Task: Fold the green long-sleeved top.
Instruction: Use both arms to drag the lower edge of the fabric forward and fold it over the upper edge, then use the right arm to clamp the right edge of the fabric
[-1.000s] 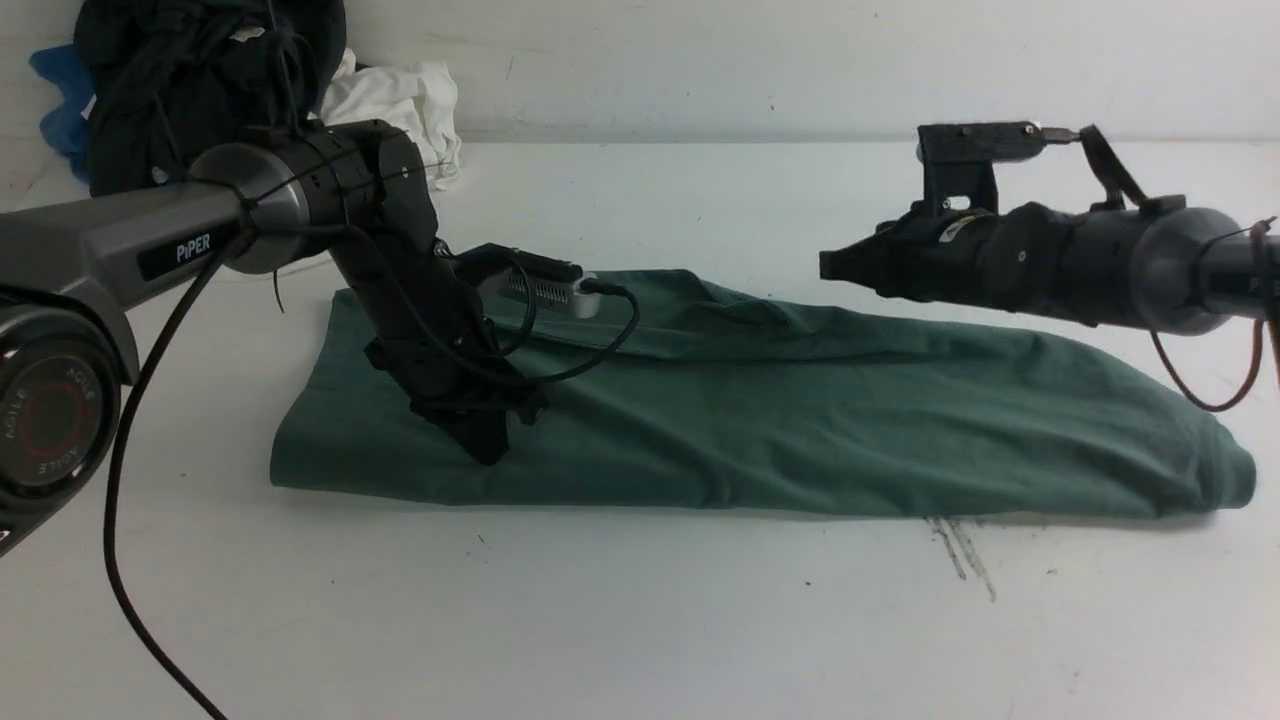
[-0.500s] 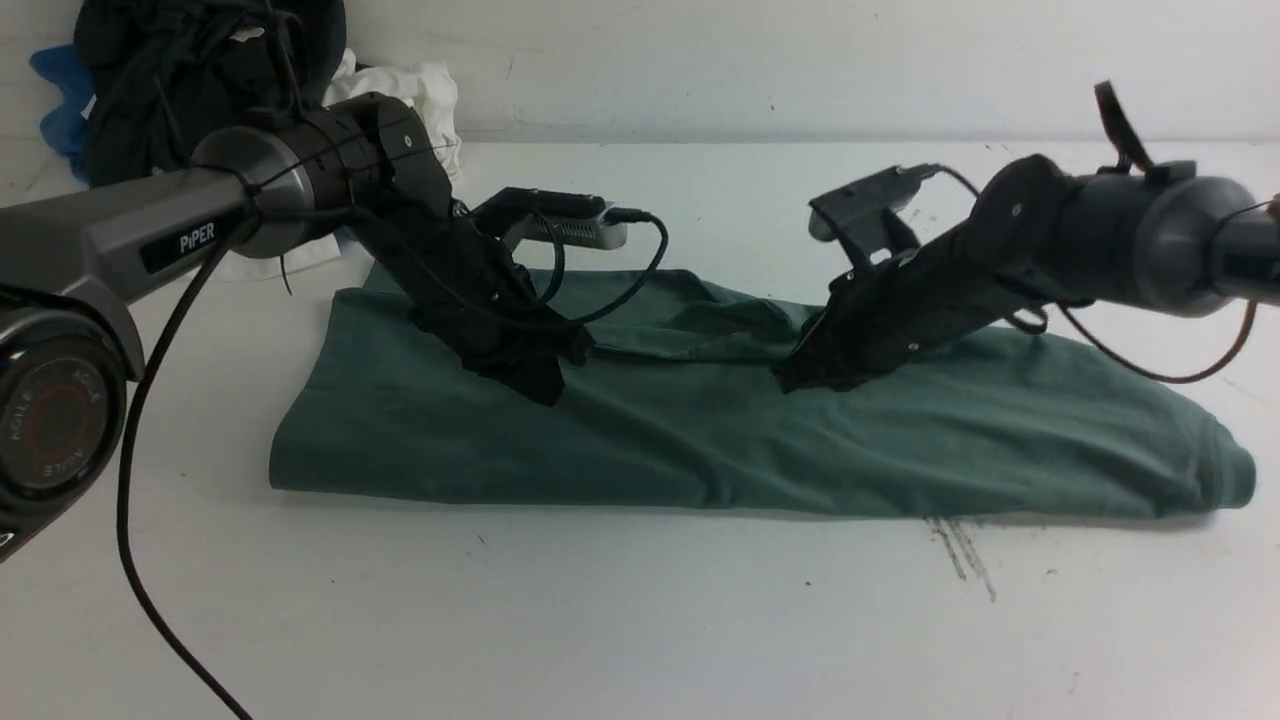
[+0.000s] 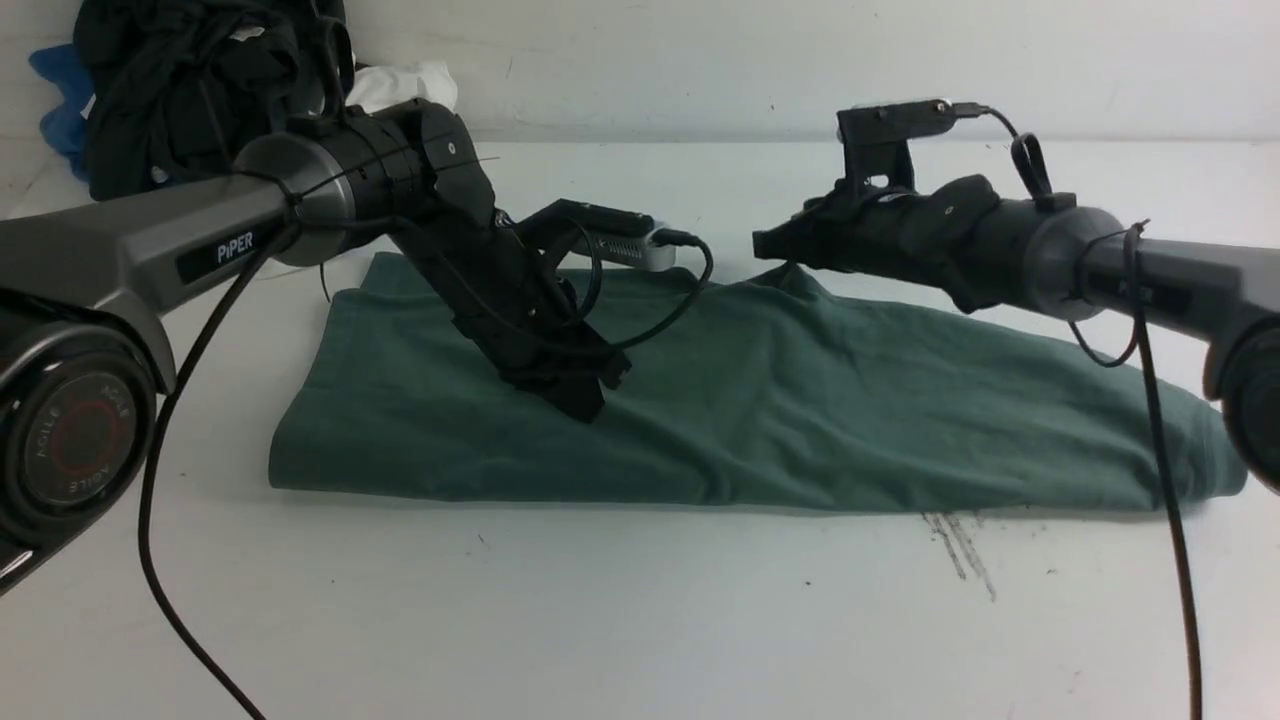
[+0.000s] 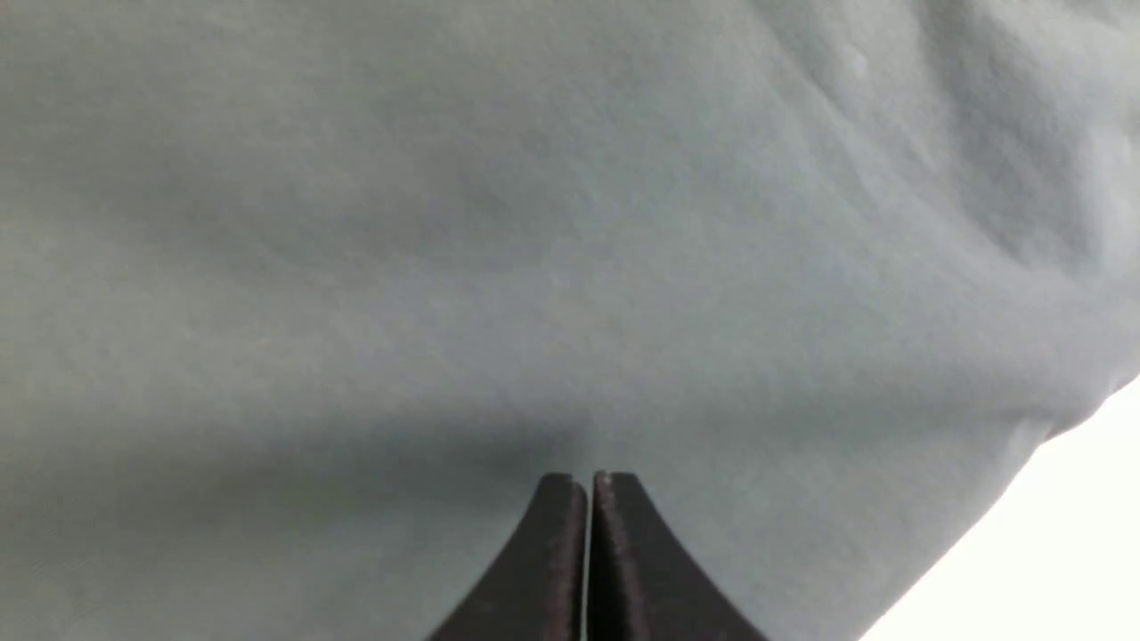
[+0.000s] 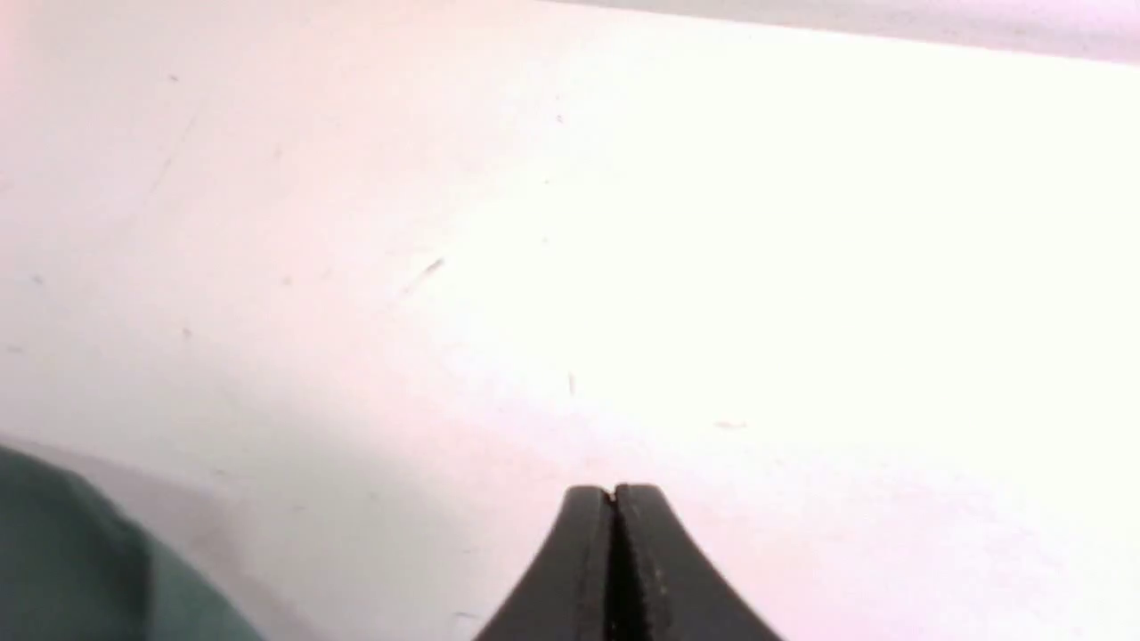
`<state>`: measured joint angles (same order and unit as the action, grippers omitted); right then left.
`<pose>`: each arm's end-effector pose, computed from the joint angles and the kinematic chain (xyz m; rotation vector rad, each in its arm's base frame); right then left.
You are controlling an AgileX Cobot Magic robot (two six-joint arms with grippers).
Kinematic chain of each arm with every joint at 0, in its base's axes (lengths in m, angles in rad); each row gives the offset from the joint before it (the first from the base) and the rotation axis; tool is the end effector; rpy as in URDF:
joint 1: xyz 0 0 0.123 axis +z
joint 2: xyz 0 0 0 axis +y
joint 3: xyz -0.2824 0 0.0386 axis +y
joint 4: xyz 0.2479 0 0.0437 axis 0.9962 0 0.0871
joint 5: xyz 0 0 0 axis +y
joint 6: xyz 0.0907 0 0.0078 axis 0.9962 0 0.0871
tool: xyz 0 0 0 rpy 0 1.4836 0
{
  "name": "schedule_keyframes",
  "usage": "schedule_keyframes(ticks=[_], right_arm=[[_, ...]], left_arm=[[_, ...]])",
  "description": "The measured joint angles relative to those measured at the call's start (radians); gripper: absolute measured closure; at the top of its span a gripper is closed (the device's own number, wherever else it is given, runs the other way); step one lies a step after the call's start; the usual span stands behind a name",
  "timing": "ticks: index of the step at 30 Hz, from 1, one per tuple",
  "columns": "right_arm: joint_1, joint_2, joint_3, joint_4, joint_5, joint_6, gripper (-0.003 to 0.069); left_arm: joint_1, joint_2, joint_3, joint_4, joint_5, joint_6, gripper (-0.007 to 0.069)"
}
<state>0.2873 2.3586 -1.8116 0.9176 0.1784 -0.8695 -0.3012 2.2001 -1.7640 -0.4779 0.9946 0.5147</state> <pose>0.5120 0.1648 0.1546 -0.3477 2.1246 0.3424 0.4326 -0.1712 0.1828 0.8300 2.6931 -0.5771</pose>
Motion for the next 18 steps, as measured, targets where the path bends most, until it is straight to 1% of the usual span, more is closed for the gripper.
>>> schedule_keyframes(ticks=[1,2,3,4,5,6,7,8,10,11,12,13,14,15,16,18], right_arm=[[-0.003,-0.013,0.0,-0.006,0.054,0.0,0.0673],[-0.003,-0.013,0.0,-0.008,0.054,0.0,0.0673],[-0.013,-0.053,0.0,-0.041,0.199,0.0,0.0673],[-0.013,-0.053,0.0,-0.046,0.199,0.0,0.0673],[-0.027,-0.093,0.0,-0.092,0.337,0.011,0.0673],[-0.039,-0.133,0.0,-0.14,0.424,0.028,0.0673],[-0.056,-0.168,-0.002,-0.19,0.509,0.054,0.0673],[-0.064,-0.182,-0.002,-0.2,0.541,0.067,0.0673],[-0.117,-0.256,-0.007,-0.35,0.706,0.165,0.0673],[-0.153,-0.29,-0.008,-0.421,0.786,0.235,0.0671],[-0.159,-0.296,-0.008,-0.45,0.798,0.248,0.0671],[-0.219,-0.336,0.003,-0.565,0.894,0.364,0.067],[-0.226,-0.336,0.003,-0.578,0.901,0.377,0.0669],[-0.277,-0.368,0.035,-0.662,0.939,0.459,0.0669],[-0.314,-0.387,0.069,-0.708,0.951,0.509,0.0669],[-0.387,-0.42,0.162,-0.762,0.953,0.583,0.0669]], left_arm=[[0.001,0.0,0.0,0.014,0.0,0.0,0.0632],[0.002,0.0,0.0,0.017,0.0,0.0,0.0632],[0.009,0.0,0.0,0.06,0.0,-0.001,0.0632],[0.01,0.0,0.0,0.06,0.0,-0.001,0.0632],[0.019,-0.004,0.0,0.106,0.002,-0.004,0.0632],[0.03,-0.008,0.0,0.137,0.008,-0.018,0.0632],[0.042,-0.018,0.0,0.167,0.017,-0.035,0.0632],[0.042,-0.02,0.0,0.172,0.02,-0.039,0.0632],[0.081,-0.061,0.0,0.225,0.054,-0.076,0.0632],[0.096,-0.094,0.001,0.237,0.077,-0.088,0.0632],[0.103,-0.106,0.001,0.239,0.08,-0.089,0.0632],[0.128,-0.165,0.015,0.242,0.106,-0.093,0.0632],[0.131,-0.174,0.018,0.242,0.106,-0.093,0.0632],[0.149,-0.238,0.045,0.232,0.117,-0.092,0.0632],[0.159,-0.289,0.072,0.223,0.118,-0.088,0.0632],[0.175,-0.398,0.14,0.202,0.099,-0.086,0.0632]])
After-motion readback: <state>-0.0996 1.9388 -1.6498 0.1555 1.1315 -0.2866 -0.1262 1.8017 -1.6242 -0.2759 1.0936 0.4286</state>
